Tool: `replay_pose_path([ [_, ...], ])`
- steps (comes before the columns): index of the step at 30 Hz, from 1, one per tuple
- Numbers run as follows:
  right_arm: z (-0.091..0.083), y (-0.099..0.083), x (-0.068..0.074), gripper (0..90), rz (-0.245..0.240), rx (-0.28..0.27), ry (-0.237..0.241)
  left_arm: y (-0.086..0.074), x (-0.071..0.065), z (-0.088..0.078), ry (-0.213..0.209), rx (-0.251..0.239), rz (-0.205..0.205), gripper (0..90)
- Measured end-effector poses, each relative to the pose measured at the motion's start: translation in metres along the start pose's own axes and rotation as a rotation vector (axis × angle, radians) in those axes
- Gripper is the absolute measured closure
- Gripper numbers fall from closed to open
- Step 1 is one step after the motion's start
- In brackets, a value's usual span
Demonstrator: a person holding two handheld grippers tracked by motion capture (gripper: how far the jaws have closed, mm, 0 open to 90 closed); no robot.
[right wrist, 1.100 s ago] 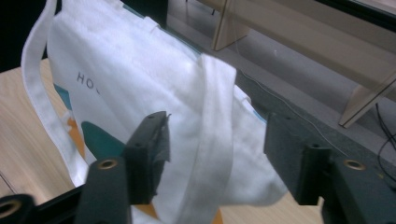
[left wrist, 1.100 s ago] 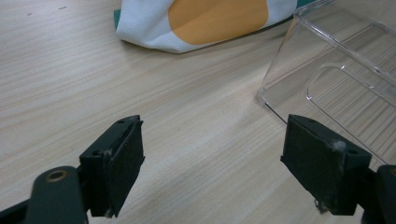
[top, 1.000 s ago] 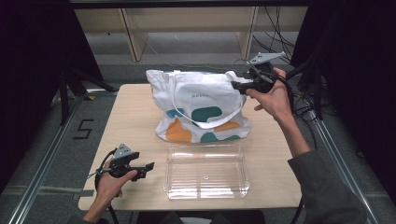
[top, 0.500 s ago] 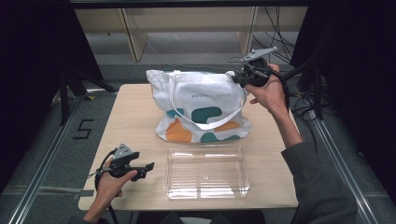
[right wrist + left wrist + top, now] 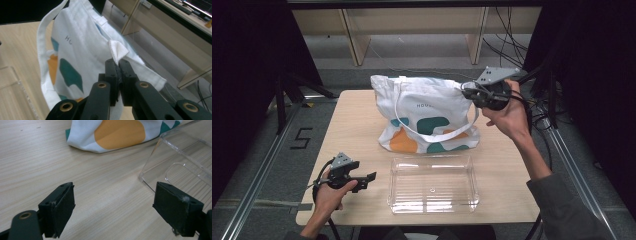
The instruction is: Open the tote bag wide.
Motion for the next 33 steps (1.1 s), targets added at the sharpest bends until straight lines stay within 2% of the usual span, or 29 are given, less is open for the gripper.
replay_pose_path([
  [1,0.000,-0.009,0.006,87.2,0.001,0.002,0.016,0.003,-0.001,0.001,-0.005,-0.023,-0.015,16.4],
  [3,0.001,-0.013,0.007,87.2,-0.012,0.003,0.012,0.007,-0.001,0.000,-0.032,-0.032,-0.048,16.4],
  [4,0.003,-0.018,0.010,87.2,0.000,0.017,0.018,0.009,-0.003,0.000,-0.049,-0.035,-0.067,16.5],
  [5,0.009,-0.027,0.013,87.2,0.010,0.039,0.025,0.015,-0.006,0.002,-0.058,-0.040,-0.053,17.2],
  [6,0.010,-0.029,0.013,87.2,-0.003,0.041,0.026,0.015,-0.006,0.002,-0.058,-0.040,-0.053,17.6],
  [9,0.017,-0.037,0.013,87.2,0.007,0.053,0.031,0.037,-0.010,0.004,-0.068,-0.063,-0.019,20.0],
  [10,0.017,-0.037,0.013,87.2,0.007,0.053,0.031,0.037,-0.010,0.004,-0.068,-0.063,-0.019,20.8],
  [11,0.021,-0.040,0.013,87.2,-0.008,0.063,0.034,0.046,-0.011,0.005,-0.071,-0.076,-0.012,20.8],
  [12,0.028,-0.048,0.014,87.2,0.009,0.085,0.036,0.059,-0.012,0.006,-0.078,-0.096,0.003,22.4],
  [13,0.032,-0.050,0.014,87.2,0.007,0.087,0.038,0.059,-0.012,0.006,-0.078,-0.096,0.003,23.5],
  [15,0.038,-0.056,0.014,87.2,0.018,0.099,0.042,0.085,-0.015,0.008,-0.088,-0.137,0.012,24.5],
  [16,0.041,-0.057,0.014,87.2,0.012,0.103,0.047,0.093,-0.015,0.008,-0.092,-0.139,0.023,25.1],
  [17,0.043,-0.058,0.014,87.2,0.014,0.102,0.046,0.093,-0.015,0.008,-0.092,-0.139,0.023,25.2],
  [18,0.043,-0.058,0.014,87.2,0.014,0.102,0.046,0.102,-0.018,0.010,-0.109,-0.136,0.013,25.2],
  [20,0.049,-0.062,0.013,87.2,0.006,0.097,0.063,0.117,-0.019,0.013,-0.112,-0.138,0.043,25.8],
  [23,0.055,-0.067,0.015,87.2,0.026,0.108,0.054,0.136,-0.024,0.016,-0.122,-0.137,0.068,26.0],
  [26,0.060,-0.071,0.018,87.2,0.019,0.115,0.070,0.158,-0.024,0.021,-0.149,-0.149,0.047,29.0],
  [27,0.061,-0.072,0.019,87.1,0.013,0.111,0.075,0.162,-0.025,0.024,-0.166,-0.155,0.038,29.9],
  [31,0.066,-0.076,0.022,87.1,0.020,0.108,0.079,0.171,-0.026,0.031,-0.180,-0.156,0.031,36.6],
  [32,0.067,-0.076,0.024,87.1,0.014,0.103,0.092,0.173,-0.027,0.035,-0.182,-0.155,0.037,36.6],
  [33,0.068,-0.078,0.026,87.1,0.038,0.097,0.091,0.174,-0.028,0.040,-0.168,-0.154,0.058,41.3],
])
Point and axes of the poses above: each handheld gripper's, and its own axes: z roughly forward along the jaws, y roughly out of its top, x roughly to its left, the point moved 6 cm from there along z, roughly forward along the jaws, and after that the axes turned 1 degree about y, right-handed, at the moved point
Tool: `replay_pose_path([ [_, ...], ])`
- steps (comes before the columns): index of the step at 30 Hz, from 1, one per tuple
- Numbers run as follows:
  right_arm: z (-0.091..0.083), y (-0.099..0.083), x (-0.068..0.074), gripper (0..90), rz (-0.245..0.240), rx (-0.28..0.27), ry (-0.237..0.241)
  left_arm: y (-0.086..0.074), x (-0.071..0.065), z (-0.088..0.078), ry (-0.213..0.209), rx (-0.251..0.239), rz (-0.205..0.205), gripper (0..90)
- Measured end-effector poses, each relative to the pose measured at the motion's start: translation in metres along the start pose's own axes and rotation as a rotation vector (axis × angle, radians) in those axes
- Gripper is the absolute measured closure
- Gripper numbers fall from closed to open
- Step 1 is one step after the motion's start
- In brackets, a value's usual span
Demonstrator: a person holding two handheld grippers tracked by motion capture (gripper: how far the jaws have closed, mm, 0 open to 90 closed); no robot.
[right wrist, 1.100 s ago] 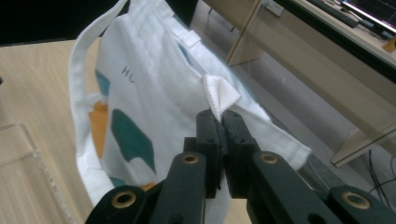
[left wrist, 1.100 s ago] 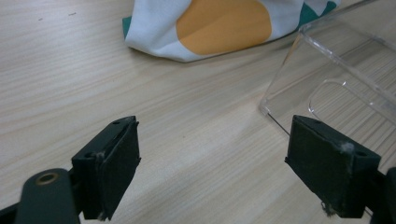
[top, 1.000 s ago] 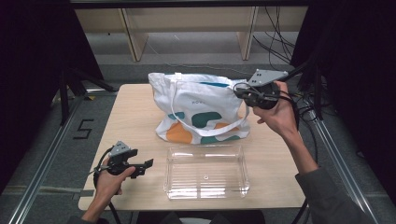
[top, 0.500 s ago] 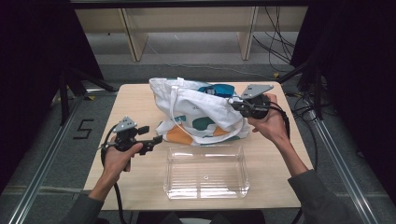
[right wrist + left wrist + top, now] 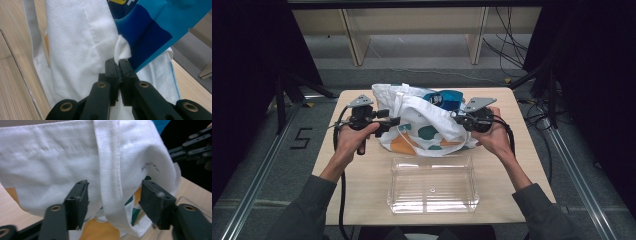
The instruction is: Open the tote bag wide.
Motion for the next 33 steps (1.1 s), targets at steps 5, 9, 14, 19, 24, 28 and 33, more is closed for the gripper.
replay_pose_path([
  [5,0.000,-0.001,0.000,87.1,0.004,-0.029,-0.001,-0.001,-0.002,0.006,0.003,-0.010,0.043,69.7],
  [9,-0.002,-0.004,0.003,86.9,0.003,-0.059,0.003,-0.010,-0.003,0.005,0.049,0.003,0.160,85.3],
  [14,-0.003,-0.004,0.005,86.8,0.023,-0.074,0.000,-0.022,0.000,0.001,0.038,0.016,0.164,85.8],
  [19,-0.001,-0.002,0.011,86.3,0.013,-0.079,0.017,-0.042,0.007,-0.002,0.049,0.041,0.172,85.8],
  [24,0.012,-0.007,0.014,86.1,0.026,-0.057,0.043,-0.066,0.016,0.014,0.038,0.099,0.146,85.7],
  [28,0.021,-0.022,0.023,85.9,0.048,-0.018,0.099,-0.083,0.018,0.018,0.022,0.124,0.133,85.3],
  [33,0.028,-0.034,0.030,85.9,0.045,0.008,0.135,-0.095,0.020,0.019,0.014,0.166,0.151,83.8],
])
Point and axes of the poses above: each handheld gripper's, and its own axes: z roughly forward along the jaws, y roughly out of its top, x roughly to its left, the point moved 6 cm from there along z, roughly forward along the jaws, and after that the axes turned 1 degree about y, right-handed, at the moved point
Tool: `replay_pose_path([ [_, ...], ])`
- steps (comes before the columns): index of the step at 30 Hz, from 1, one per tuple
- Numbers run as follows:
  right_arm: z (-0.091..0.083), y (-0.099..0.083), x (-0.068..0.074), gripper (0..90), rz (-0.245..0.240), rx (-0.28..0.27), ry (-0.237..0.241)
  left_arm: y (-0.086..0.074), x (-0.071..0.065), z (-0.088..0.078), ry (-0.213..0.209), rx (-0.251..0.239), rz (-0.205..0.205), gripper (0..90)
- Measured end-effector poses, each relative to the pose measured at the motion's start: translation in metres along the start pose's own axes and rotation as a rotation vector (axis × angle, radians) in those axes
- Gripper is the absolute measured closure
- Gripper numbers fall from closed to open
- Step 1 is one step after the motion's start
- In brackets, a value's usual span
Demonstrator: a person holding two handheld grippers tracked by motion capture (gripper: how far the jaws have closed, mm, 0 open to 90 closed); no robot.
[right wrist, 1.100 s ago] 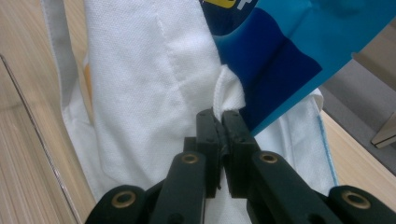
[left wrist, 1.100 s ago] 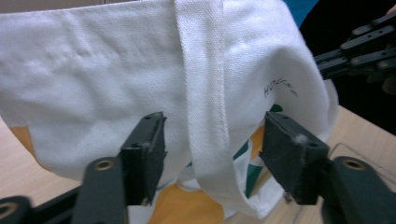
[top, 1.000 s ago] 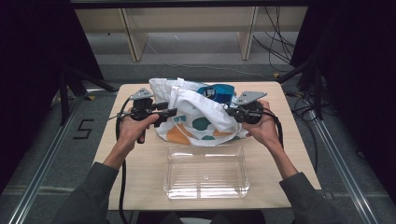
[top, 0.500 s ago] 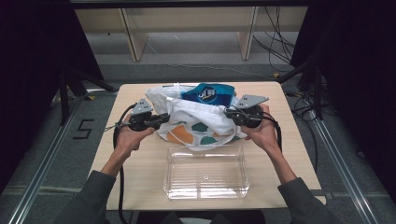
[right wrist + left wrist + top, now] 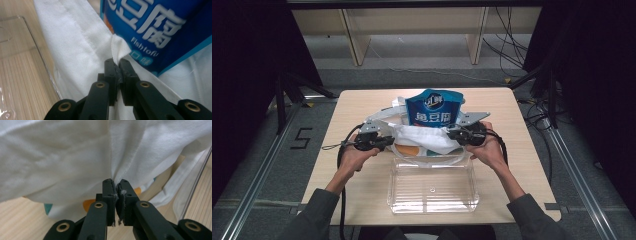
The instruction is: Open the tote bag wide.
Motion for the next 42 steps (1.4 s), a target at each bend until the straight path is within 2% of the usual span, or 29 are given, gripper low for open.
replay_pose_path([
  [3,0.007,-0.010,0.003,85.1,0.011,0.038,0.029,-0.014,0.002,0.004,-0.004,0.044,0.004,83.8],
  [6,0.009,-0.012,0.004,80.6,0.024,0.050,0.025,-0.019,0.003,0.002,-0.006,0.064,-0.011,81.8],
  [7,0.007,-0.012,0.006,73.2,0.049,0.054,0.059,-0.019,0.003,-0.001,-0.008,0.063,-0.020,78.7],
  [10,0.000,-0.009,0.004,68.8,0.057,0.024,0.054,-0.020,0.004,-0.010,-0.020,0.071,-0.025,66.3],
  [11,-0.006,-0.007,0.002,65.4,0.051,0.012,0.049,-0.019,0.003,-0.015,-0.021,0.048,-0.045,66.3],
  [12,-0.015,-0.005,0.001,61.3,0.073,0.003,0.041,-0.017,0.004,-0.021,-0.010,0.036,-0.046,61.3],
  [13,-0.031,0.000,-0.002,59.4,0.091,-0.037,0.045,-0.012,0.003,-0.035,-0.026,0.026,-0.050,53.6],
  [14,-0.039,0.001,-0.005,59.1,0.088,-0.054,0.038,-0.012,0.003,-0.035,-0.026,0.026,-0.050,51.9],
  [16,-0.045,0.002,-0.007,59.0,0.099,-0.071,0.033,-0.004,0.002,-0.051,-0.031,-0.009,-0.043,51.6],
  [17,-0.058,0.003,-0.017,58.2,0.121,-0.104,-0.007,0.001,0.001,-0.059,-0.040,-0.018,-0.037,50.2],
  [18,-0.058,0.003,-0.017,58.2,0.121,-0.104,-0.007,0.005,0.001,-0.064,-0.058,-0.032,-0.018,50.2],
  [19,-0.066,0.001,-0.028,58.3,0.144,-0.112,-0.044,0.016,0.005,-0.075,-0.027,-0.061,-0.002,50.5],
  [20,-0.066,0.001,-0.034,58.4,0.149,-0.124,-0.073,0.016,0.005,-0.075,-0.027,-0.061,-0.002,52.6],
  [21,-0.066,0.001,-0.034,58.4,0.149,-0.124,-0.073,0.021,0.008,-0.079,-0.019,-0.076,-0.006,52.6],
  [22,-0.066,-0.002,-0.043,58.8,0.196,-0.079,-0.103,0.033,0.010,-0.082,-0.004,-0.097,-0.025,55.8],
  [23,-0.066,-0.002,-0.043,58.8,0.196,-0.079,-0.103,0.033,0.010,-0.082,-0.004,-0.097,-0.025,57.5],
  [24,-0.060,-0.001,-0.052,58.9,0.199,-0.052,-0.125,0.047,0.010,-0.077,-0.001,-0.117,-0.010,58.3],
  [25,-0.060,-0.001,-0.052,58.9,0.199,-0.052,-0.125,0.047,0.010,-0.077,-0.001,-0.117,-0.010,59.7],
  [27,-0.052,0.001,-0.058,59.9,0.217,-0.039,-0.131,0.060,0.009,-0.067,-0.001,-0.116,0.000,62.3],
  [29,-0.043,0.004,-0.066,62.8,0.212,-0.031,-0.139,0.068,0.008,-0.055,-0.004,-0.121,0.001,70.0],
  [30,-0.035,0.005,-0.068,67.7,0.213,-0.008,-0.126,0.070,0.008,-0.044,-0.008,-0.102,0.012,79.7],
  [31,-0.035,0.005,-0.068,67.7,0.213,-0.008,-0.126,0.070,0.008,-0.044,-0.008,-0.102,0.012,82.3],
  [32,-0.031,0.005,-0.069,71.5,0.206,0.000,-0.122,0.067,0.007,-0.035,-0.012,-0.069,0.022,82.3],
  [33,-0.023,0.002,-0.068,81.5,0.202,0.054,-0.093,0.058,0.008,-0.024,0.000,-0.015,0.048,86.8],
  [34,-0.020,0.001,-0.070,84.9,0.201,0.061,-0.104,0.053,0.007,-0.018,-0.013,-0.001,0.028,88.2],
  [35,-0.020,0.001,-0.070,84.9,0.201,0.061,-0.104,0.053,0.007,-0.018,-0.013,-0.001,0.028,89.4],
  [37,-0.018,-0.002,-0.076,86.6,0.211,0.067,-0.115,0.037,0.009,-0.011,-0.018,0.051,0.044,89.5],
  [38,-0.018,0.001,-0.081,87.2,0.218,0.005,-0.134,0.028,0.011,-0.007,-0.022,0.086,0.058,89.5],
  [42,-0.018,0.006,-0.085,87.4,0.228,-0.038,-0.174,0.015,0.015,-0.002,-0.032,0.116,0.048,89.5],
])
Point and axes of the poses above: each handheld gripper's, and its own axes: z roughly forward along the jaws, y roughly out of its top, x roughly to its left, the point moved 6 cm from there along z, roughly forward along the jaws, and after that the axes turned 1 degree about y, right-handed, at the moved point
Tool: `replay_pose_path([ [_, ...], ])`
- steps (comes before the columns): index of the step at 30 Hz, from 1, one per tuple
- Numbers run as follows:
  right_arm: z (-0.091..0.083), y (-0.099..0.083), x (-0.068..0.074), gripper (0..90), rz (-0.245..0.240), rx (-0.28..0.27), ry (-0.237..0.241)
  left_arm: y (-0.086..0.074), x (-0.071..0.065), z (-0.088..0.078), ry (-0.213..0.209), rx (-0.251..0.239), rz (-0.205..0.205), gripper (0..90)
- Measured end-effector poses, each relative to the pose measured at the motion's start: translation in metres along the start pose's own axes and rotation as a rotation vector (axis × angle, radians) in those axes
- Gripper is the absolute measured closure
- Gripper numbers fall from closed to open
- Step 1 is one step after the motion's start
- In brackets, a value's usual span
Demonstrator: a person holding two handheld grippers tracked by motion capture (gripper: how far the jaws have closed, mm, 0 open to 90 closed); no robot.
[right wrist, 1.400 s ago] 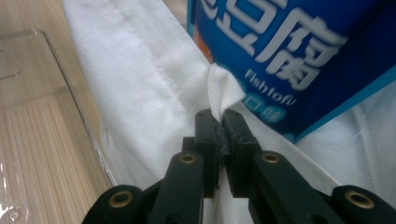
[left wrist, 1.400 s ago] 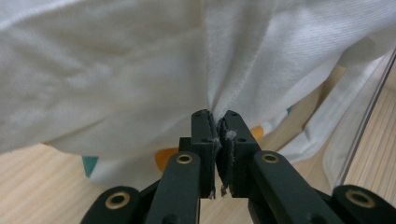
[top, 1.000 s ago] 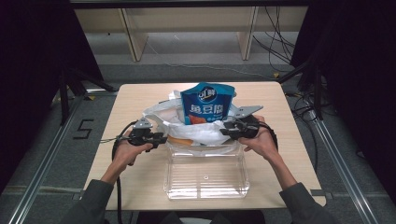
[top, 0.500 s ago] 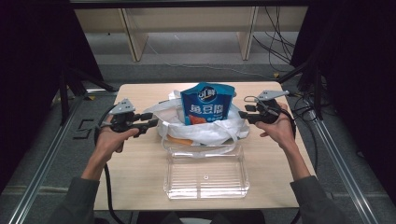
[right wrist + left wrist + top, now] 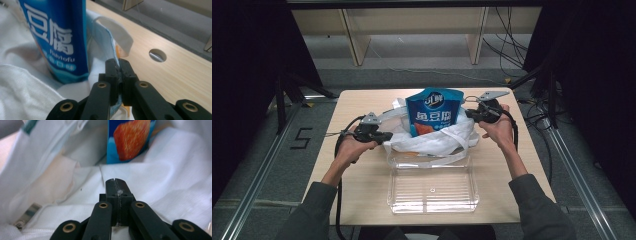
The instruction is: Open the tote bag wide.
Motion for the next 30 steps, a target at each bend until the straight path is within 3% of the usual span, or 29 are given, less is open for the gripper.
replay_pose_path([
  [2,0.001,0.000,-0.001,87.4,0.028,-0.012,-0.025,-0.006,0.003,0.004,-0.008,0.011,0.002,89.5],
  [3,0.005,-0.003,-0.004,87.4,0.053,0.007,-0.046,-0.010,0.002,0.007,-0.007,0.025,-0.004,89.6],
  [4,0.005,-0.003,-0.004,87.4,0.053,0.007,-0.046,-0.010,0.002,0.007,-0.007,0.025,-0.004,89.5],
  [5,0.015,-0.009,-0.012,87.4,0.026,0.024,-0.079,-0.014,0.004,0.011,0.006,0.041,0.009,89.6],
  [7,0.027,-0.020,-0.015,87.4,0.034,0.072,-0.086,-0.021,0.008,0.016,0.013,0.073,0.016,89.6],
  [8,0.027,-0.020,-0.015,87.4,0.034,0.072,-0.086,-0.021,0.008,0.016,0.013,0.073,0.016,89.6],
  [9,0.036,-0.032,-0.019,87.4,0.071,0.117,-0.059,-0.028,0.011,0.022,0.020,0.096,0.020,89.7],
  [11,0.040,-0.036,-0.020,87.4,0.071,0.124,-0.048,-0.034,0.013,0.027,0.016,0.108,0.003,89.7],
  [12,0.045,-0.041,-0.019,87.4,0.104,0.116,-0.038,-0.037,0.013,0.029,0.022,0.121,0.001,89.7],
  [14,0.051,-0.050,-0.018,87.5,0.076,0.147,-0.033,-0.040,0.013,0.033,0.037,0.141,0.034,89.7],
  [15,0.055,-0.051,-0.019,87.5,0.056,0.120,-0.042,-0.040,0.013,0.033,0.045,0.150,0.047,89.7],
  [16,0.055,-0.051,-0.019,87.5,0.056,0.120,-0.042,-0.040,0.014,0.035,0.049,0.152,0.049,89.7],
  [17,0.054,-0.054,-0.018,87.5,0.061,0.159,-0.032,-0.041,0.014,0.036,0.056,0.161,0.048,89.7],
  [19,0.060,-0.058,-0.017,87.6,0.078,0.154,-0.033,-0.045,0.014,0.041,0.066,0.171,0.052,89.8],
  [20,0.063,-0.059,-0.019,87.6,0.053,0.142,-0.040,-0.048,0.013,0.044,0.072,0.176,0.056,89.8],
  [21,0.066,-0.064,-0.017,87.6,0.093,0.158,-0.032,-0.046,0.013,0.043,0.079,0.174,0.065,89.8],
  [24,0.070,-0.063,-0.020,87.1,0.080,0.127,-0.029,-0.042,0.011,0.038,0.074,0.175,0.059,86.7],
  [25,0.066,-0.062,-0.019,86.1,0.105,0.138,-0.018,-0.036,0.010,0.034,0.077,0.136,0.047,86.7],
  [26,0.054,-0.058,-0.022,77.1,0.148,0.129,-0.017,-0.031,0.009,0.029,0.068,0.109,0.036,77.2],
  [27,0.050,-0.055,-0.022,74.2,0.167,0.111,-0.006,-0.020,0.007,0.019,0.058,0.065,0.032,75.0],
  [30,0.030,-0.041,-0.024,74.1,0.156,0.016,-0.011,0.004,0.000,0.005,0.054,-0.013,0.048,75.3],
])
Point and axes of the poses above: each handheld gripper's, and its own axes: z roughly forward along the jaws, y roughly out of its top, x roughly to its left, the point moved 6 cm from there along z, roughly forward along the jaws, and after that the axes turned 1 degree about y, right-handed, at the moved point
